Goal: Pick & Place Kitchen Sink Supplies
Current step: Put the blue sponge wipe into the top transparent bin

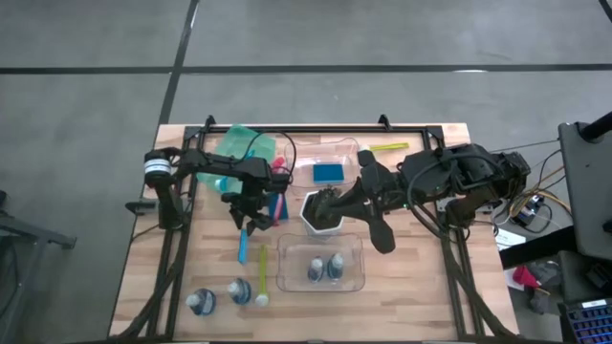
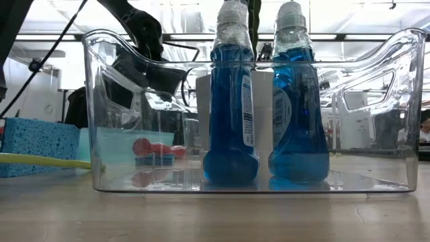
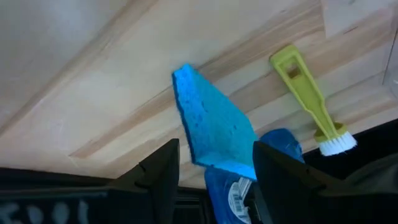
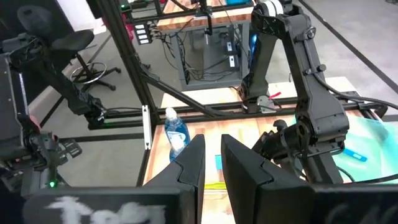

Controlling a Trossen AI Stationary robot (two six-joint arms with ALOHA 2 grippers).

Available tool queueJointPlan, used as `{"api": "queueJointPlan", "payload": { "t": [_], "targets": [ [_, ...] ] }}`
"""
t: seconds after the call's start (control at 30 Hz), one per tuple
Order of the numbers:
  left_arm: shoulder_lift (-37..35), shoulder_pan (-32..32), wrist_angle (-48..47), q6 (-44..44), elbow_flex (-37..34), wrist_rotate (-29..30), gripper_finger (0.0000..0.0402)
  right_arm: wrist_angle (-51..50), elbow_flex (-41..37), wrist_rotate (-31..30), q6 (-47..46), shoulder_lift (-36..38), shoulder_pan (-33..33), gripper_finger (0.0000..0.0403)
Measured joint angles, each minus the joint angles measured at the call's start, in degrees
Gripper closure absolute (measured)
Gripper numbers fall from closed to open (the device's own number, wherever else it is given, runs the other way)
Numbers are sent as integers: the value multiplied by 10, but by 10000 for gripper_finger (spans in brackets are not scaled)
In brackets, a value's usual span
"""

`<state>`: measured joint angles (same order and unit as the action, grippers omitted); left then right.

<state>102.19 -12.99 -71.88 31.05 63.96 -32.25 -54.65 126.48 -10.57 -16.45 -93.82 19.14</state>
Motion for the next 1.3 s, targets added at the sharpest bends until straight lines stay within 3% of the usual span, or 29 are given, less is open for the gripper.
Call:
{"api": "queueJointPlan", "payload": {
  "t": [0.47, 0.93, 1.3],
  "targets": [
    [0, 2, 14, -16, -5, 14, 265, 0, 0, 0, -1, 0, 2, 359],
    [-5, 1, -16, -32, 23, 12, 370, 0, 0, 0, 1, 0, 1, 358],
    [-111, -5, -47, -5, 58, 13, 384, -15, 0, 0, 3, 3, 1, 360]
  ]
}}
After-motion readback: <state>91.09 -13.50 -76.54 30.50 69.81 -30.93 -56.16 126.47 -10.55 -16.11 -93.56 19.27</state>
